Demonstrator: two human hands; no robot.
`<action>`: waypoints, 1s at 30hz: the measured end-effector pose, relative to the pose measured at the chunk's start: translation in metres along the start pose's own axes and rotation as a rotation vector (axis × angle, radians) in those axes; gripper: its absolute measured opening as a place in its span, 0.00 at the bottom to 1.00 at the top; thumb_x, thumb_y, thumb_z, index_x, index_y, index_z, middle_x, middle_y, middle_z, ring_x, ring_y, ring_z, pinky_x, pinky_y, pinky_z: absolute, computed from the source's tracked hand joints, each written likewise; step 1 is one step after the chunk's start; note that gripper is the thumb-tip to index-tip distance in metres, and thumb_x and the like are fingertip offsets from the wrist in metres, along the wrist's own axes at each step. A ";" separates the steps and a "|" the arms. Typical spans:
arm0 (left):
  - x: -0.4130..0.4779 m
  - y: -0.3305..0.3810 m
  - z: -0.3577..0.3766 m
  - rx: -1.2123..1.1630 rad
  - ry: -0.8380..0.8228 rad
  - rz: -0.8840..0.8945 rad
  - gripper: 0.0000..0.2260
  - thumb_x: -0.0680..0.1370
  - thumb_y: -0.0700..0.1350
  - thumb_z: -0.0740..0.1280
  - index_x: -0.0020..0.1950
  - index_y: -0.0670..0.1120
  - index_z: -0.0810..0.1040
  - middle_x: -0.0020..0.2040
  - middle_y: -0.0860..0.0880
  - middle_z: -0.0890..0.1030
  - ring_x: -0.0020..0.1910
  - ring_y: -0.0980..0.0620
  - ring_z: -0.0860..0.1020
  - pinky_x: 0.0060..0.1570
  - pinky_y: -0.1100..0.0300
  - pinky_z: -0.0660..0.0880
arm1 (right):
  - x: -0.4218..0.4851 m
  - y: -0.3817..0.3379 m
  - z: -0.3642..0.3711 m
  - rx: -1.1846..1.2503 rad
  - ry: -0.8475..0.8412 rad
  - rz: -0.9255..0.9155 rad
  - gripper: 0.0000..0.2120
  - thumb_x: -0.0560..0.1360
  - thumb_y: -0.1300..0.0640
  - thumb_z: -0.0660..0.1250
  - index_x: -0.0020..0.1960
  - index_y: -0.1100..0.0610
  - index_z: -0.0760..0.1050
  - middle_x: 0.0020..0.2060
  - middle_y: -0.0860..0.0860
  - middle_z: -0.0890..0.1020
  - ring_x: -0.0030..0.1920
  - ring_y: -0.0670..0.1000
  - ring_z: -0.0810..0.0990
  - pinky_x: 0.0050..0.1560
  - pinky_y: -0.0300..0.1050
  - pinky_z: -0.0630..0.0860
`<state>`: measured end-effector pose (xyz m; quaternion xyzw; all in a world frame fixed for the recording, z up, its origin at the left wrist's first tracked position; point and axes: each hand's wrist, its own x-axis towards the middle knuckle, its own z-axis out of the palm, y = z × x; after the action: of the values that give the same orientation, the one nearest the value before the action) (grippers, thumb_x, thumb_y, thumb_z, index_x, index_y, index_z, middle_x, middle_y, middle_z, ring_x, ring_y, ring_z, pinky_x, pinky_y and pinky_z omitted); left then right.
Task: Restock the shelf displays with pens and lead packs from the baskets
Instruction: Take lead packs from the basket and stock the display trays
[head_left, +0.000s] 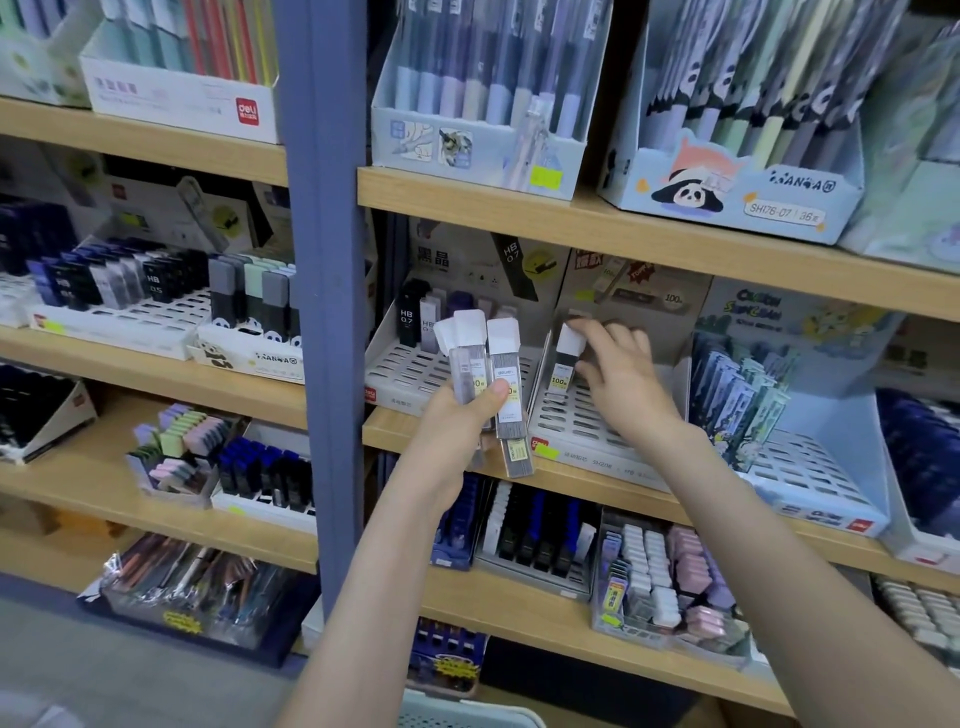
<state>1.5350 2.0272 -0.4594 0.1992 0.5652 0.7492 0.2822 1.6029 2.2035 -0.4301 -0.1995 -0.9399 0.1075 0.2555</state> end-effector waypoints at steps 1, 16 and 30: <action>0.000 0.000 0.001 0.000 0.001 -0.005 0.06 0.80 0.44 0.65 0.56 0.49 0.78 0.54 0.46 0.83 0.55 0.47 0.81 0.55 0.50 0.78 | -0.001 0.000 -0.001 -0.054 0.003 -0.005 0.22 0.81 0.61 0.56 0.73 0.49 0.62 0.62 0.54 0.69 0.61 0.54 0.61 0.61 0.51 0.63; -0.008 0.003 0.000 0.079 -0.157 0.074 0.06 0.81 0.43 0.64 0.56 0.47 0.78 0.42 0.54 0.85 0.41 0.57 0.83 0.40 0.62 0.80 | -0.028 -0.050 -0.013 0.964 -0.167 0.254 0.03 0.77 0.62 0.65 0.50 0.59 0.75 0.43 0.58 0.83 0.42 0.54 0.82 0.48 0.51 0.80; -0.002 0.003 -0.009 -0.018 0.055 0.076 0.03 0.81 0.44 0.64 0.52 0.50 0.76 0.43 0.50 0.83 0.40 0.54 0.81 0.50 0.51 0.76 | -0.013 -0.012 -0.010 0.747 0.213 0.300 0.07 0.76 0.61 0.68 0.45 0.49 0.76 0.45 0.51 0.82 0.48 0.53 0.80 0.53 0.50 0.78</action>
<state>1.5300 2.0183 -0.4587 0.1975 0.5579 0.7696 0.2398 1.6150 2.1883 -0.4237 -0.2376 -0.7651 0.4560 0.3876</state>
